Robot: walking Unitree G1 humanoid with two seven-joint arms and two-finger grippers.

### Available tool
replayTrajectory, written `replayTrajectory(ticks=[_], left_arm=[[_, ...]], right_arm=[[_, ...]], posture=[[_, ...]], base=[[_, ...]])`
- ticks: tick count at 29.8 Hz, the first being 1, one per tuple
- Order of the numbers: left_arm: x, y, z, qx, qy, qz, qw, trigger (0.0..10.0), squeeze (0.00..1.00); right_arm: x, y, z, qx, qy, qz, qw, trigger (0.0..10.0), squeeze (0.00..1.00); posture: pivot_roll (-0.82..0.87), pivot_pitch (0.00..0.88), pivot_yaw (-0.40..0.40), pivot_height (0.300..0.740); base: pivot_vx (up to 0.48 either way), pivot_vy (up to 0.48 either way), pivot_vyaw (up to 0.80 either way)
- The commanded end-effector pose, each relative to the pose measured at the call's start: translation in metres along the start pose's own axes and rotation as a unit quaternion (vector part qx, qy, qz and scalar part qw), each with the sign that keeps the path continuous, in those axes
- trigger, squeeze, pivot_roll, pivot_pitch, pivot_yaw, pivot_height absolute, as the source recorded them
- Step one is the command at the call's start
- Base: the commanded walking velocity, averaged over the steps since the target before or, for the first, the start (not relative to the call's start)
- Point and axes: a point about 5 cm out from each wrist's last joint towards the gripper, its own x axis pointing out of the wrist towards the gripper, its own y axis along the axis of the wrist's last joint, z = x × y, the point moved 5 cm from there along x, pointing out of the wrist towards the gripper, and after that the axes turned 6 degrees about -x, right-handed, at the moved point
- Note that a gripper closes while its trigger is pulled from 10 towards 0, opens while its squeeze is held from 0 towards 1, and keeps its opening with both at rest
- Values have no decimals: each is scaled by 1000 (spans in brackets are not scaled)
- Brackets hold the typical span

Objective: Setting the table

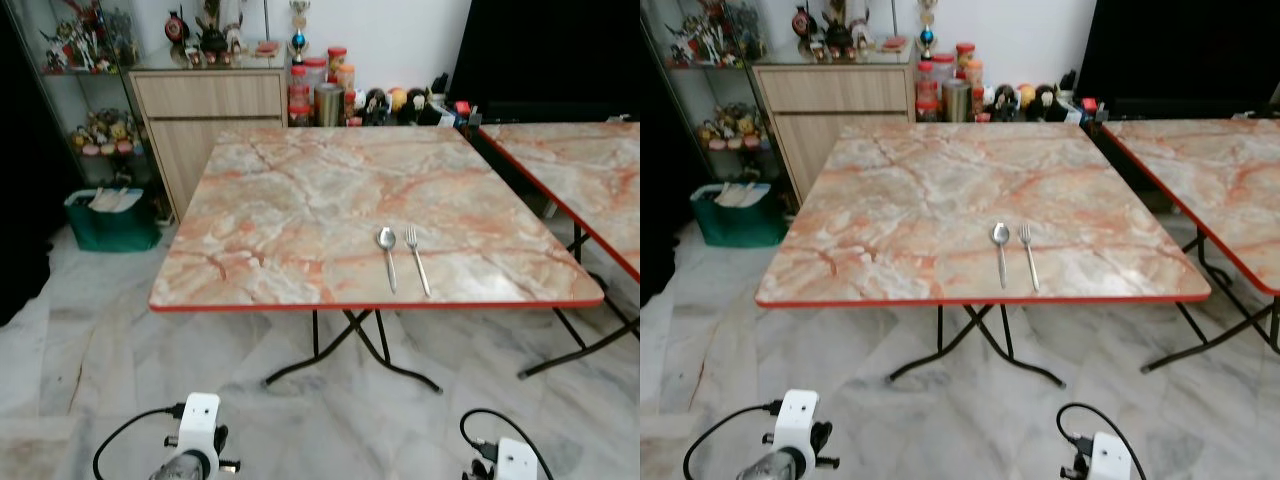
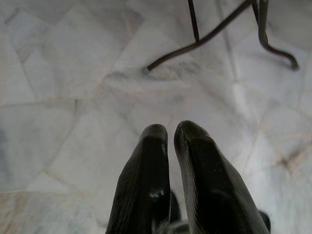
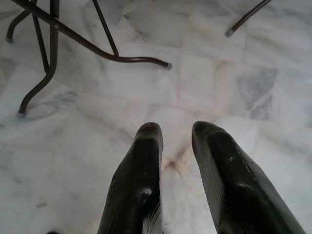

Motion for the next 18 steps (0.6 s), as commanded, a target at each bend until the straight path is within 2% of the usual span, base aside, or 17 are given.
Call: replayTrajectory(ticks=[1,3,4,12,18], left_arm=[[0,-3,0,4,1,-7,1000,10000,0],[0,-3,0,4,2,-7,1000,10000,0],[-1,-4,0,3,2,-8,1000,10000,0],[-1,-5,0,-2,4,-11,1000,10000,0],[-3,-10,-5,-4,12,-17,1000,10000,0]], right_arm=[[2,7,-2,-6,1,9,1000,10000,0],[2,6,-1,-1,-2,7,1000,10000,0],[2,5,0,9,-6,5,1000,10000,0],[2,6,3,2,-5,3,1000,10000,0],[1,1,3,-5,-3,-4,1000,10000,0]], posture=[[47,0,-43,740],[48,0,-44,740],[47,0,-46,740],[42,0,-51,740],[40,0,-52,740]], base=[[480,0,800],[480,0,800],[480,0,0],[458,0,0],[0,0,0]])
